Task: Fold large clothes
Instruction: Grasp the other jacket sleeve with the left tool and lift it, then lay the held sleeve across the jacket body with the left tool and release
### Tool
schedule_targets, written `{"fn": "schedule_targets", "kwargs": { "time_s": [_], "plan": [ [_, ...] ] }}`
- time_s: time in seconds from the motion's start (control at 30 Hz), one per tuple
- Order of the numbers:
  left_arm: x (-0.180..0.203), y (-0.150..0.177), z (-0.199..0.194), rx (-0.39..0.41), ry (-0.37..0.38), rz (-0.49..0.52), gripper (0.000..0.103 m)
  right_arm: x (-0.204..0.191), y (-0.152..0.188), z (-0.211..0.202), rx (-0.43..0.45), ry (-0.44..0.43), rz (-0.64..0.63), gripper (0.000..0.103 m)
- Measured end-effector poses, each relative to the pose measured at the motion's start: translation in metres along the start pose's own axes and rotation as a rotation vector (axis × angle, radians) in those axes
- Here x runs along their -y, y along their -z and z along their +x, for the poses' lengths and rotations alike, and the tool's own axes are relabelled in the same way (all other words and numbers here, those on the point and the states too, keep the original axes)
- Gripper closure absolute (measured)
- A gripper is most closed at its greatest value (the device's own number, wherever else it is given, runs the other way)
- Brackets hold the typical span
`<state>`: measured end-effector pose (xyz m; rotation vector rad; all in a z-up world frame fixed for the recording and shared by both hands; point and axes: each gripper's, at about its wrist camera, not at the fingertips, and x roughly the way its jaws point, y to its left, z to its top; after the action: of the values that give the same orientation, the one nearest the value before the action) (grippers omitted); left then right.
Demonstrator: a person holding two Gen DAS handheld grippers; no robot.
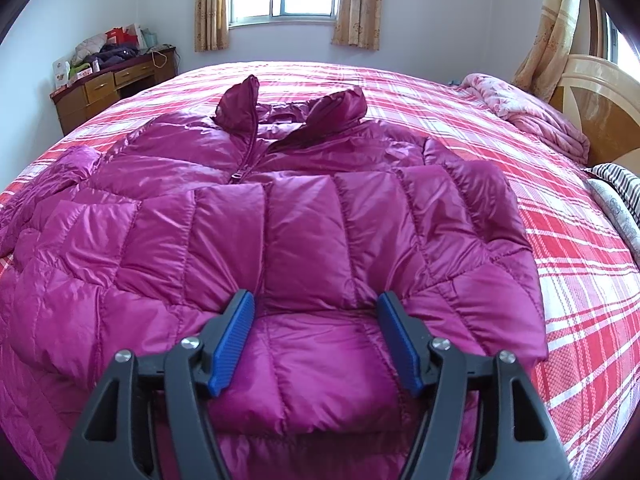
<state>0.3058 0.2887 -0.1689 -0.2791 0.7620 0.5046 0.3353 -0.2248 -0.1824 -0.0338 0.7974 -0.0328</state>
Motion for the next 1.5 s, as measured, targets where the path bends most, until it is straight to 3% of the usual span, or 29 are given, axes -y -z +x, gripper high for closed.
{"fn": "schedule_targets", "kwargs": {
  "time_s": [0.13,0.47,0.6,0.83,1.23,1.5],
  "plan": [
    [0.004,-0.010,-0.022,0.055,0.020,0.037,0.086,0.000,0.000,0.000,0.000,0.000,0.000,0.035],
    [0.048,-0.057,-0.110,0.306,0.071,0.212,0.088,0.003,-0.004,-0.024,0.049,-0.054,-0.020,0.034],
    [0.069,-0.063,-0.134,0.357,0.112,0.259,0.088,0.001,-0.006,-0.037,0.056,-0.079,-0.038,0.034],
    [0.103,-0.060,-0.163,0.376,0.204,0.287,0.088,0.008,-0.002,-0.048,0.043,-0.075,-0.037,0.034],
    [0.188,-0.032,-0.211,0.386,0.374,0.463,0.088,0.033,0.017,-0.049,0.006,-0.064,-0.001,0.034],
    [0.255,-0.004,-0.231,0.377,0.470,0.576,0.088,0.043,0.026,-0.047,0.031,-0.073,0.026,0.034]
  ]
}}
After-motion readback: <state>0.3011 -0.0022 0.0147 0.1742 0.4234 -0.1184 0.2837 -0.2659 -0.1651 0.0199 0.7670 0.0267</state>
